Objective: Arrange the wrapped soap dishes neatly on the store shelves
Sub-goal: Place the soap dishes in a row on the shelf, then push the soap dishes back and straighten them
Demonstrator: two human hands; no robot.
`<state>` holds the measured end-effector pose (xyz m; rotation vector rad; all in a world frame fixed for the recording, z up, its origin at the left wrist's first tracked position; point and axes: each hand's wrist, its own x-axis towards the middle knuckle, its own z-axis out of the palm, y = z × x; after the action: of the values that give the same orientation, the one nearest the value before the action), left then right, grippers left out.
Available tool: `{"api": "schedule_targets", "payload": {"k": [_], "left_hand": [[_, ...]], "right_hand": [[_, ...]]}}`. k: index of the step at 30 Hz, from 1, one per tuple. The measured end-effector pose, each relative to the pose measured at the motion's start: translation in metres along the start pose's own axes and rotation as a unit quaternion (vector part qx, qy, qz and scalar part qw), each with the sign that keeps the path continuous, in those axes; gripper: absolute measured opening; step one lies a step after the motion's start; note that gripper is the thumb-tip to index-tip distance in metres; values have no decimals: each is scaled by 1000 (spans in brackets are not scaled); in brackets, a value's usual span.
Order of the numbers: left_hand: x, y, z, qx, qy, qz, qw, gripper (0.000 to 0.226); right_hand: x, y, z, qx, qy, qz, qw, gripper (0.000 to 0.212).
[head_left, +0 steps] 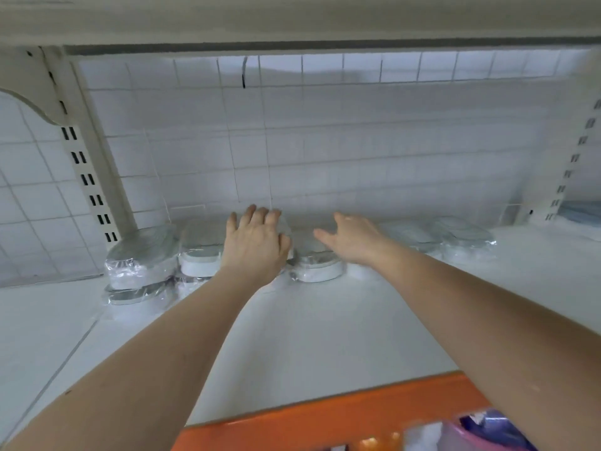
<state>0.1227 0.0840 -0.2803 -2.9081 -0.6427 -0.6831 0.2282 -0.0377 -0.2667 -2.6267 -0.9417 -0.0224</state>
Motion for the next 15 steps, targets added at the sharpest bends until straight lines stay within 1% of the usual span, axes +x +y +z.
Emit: {"api": "schedule_targets", "payload": {"k": [2,6,10,13,15], "left_hand": [[4,37,-3,-5,-8,30,999,49],[11,133,-14,-14,2,110,994,50],[7,256,-28,-56,15,176,983,52],[-2,359,-35,-83,24,215,973,53],[-10,428,-40,-98,28,234,967,61]], "right_hand": [[-15,37,-20,-21,9,26,999,63],[-57,125,-75,-55,50,80,994,57],[-115,230,-132,-78,77,145,983,56],[-161,309,-170,-92,100,175,975,53],[-192,358,-196,-99,107,204,968,56]]}}
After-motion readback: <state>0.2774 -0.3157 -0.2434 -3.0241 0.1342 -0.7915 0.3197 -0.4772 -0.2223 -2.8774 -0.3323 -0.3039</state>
